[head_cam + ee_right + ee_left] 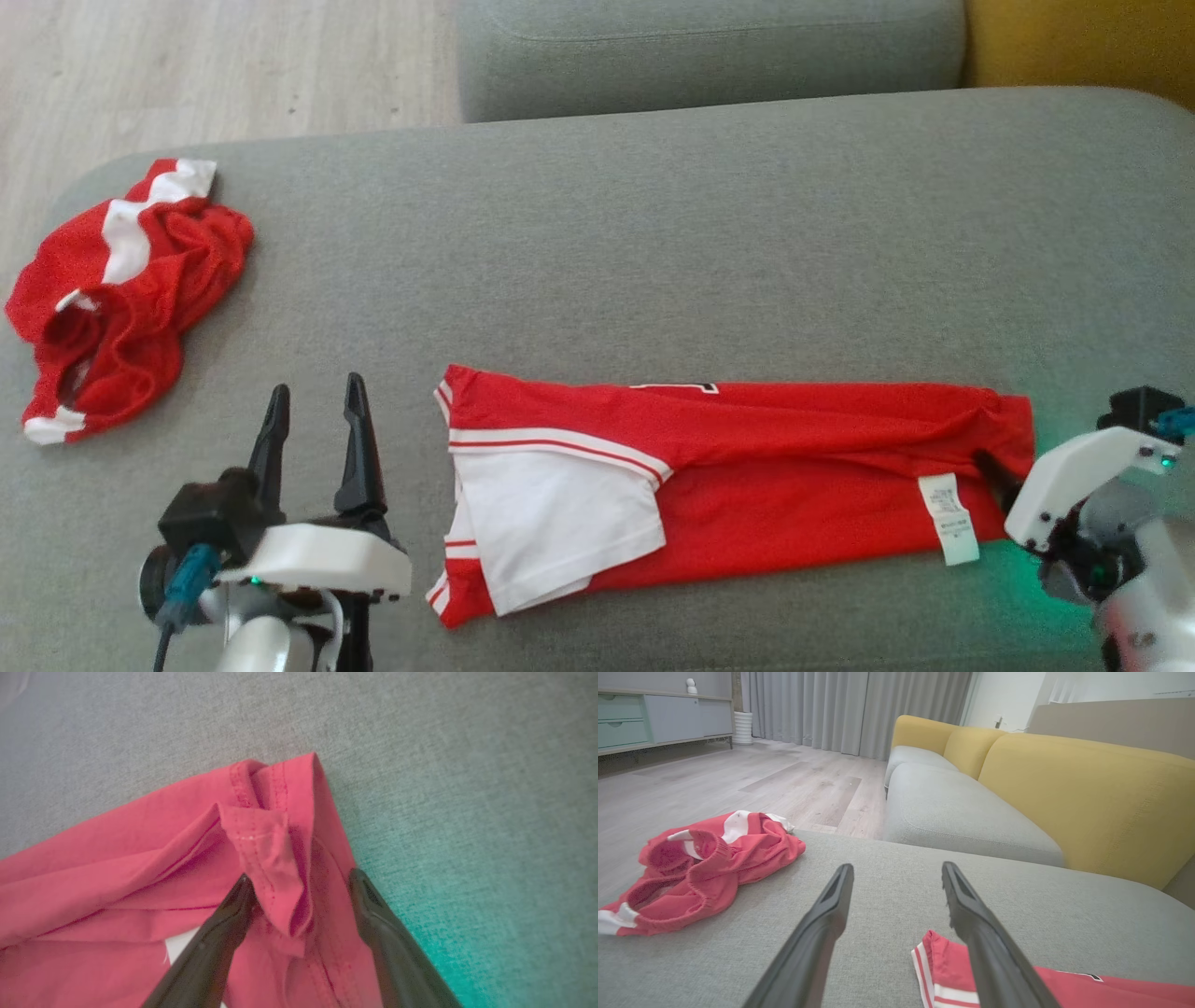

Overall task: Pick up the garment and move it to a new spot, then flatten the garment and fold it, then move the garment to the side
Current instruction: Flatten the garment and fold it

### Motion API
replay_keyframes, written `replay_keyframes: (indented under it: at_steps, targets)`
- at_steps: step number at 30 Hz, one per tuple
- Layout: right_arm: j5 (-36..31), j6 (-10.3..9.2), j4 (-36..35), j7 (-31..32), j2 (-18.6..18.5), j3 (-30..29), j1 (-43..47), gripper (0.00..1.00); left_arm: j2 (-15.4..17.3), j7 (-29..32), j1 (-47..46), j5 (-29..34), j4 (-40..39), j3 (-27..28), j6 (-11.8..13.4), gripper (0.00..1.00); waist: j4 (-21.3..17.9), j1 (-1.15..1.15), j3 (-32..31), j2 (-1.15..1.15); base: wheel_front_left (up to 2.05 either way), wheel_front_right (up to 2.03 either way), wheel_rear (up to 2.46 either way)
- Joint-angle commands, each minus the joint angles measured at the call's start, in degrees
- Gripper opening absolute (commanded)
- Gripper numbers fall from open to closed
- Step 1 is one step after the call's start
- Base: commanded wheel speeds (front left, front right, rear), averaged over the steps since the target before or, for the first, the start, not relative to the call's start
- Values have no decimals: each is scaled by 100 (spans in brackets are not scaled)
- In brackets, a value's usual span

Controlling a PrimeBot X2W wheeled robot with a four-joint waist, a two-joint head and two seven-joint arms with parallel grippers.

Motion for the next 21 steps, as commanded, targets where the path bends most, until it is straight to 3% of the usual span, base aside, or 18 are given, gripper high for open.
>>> replay_keyframes:
  at_steps: [1,7,8,9,10,17,21]
  targets:
    - [3,36,120,164,-104,79,-107,100,-28,-70,-294,70,-147,271,-31,100,58,0,13,0,0,0,0]
    - [-19,36,662,549,18,-1,-175,100,-127,-70,-274,159,-81,433,-167,100,154,0,25,0,0,0,0]
    - [9,36,688,577,54,17,-183,78,-139,-70,-276,173,-67,453,-187,100,164,0,27,0,0,0,0]
    - [50,36,686,585,91,41,-191,32,-151,-70,-278,187,-56,473,-205,100,170,0,31,0,0,0,0]
    - [84,36,669,565,111,70,-198,0,-163,-70,-283,201,-48,493,-221,100,174,0,36,0,0,0,0]
    - [352,36,220,-87,29,344,-297,0,-234,-70,-286,261,28,629,-304,100,156,0,12,0,0,0,0]
    - [541,36,-8,-355,-230,377,-373,0,-265,-70,-257,283,58,675,-350,100,111,0,-36,0,0,0,0]
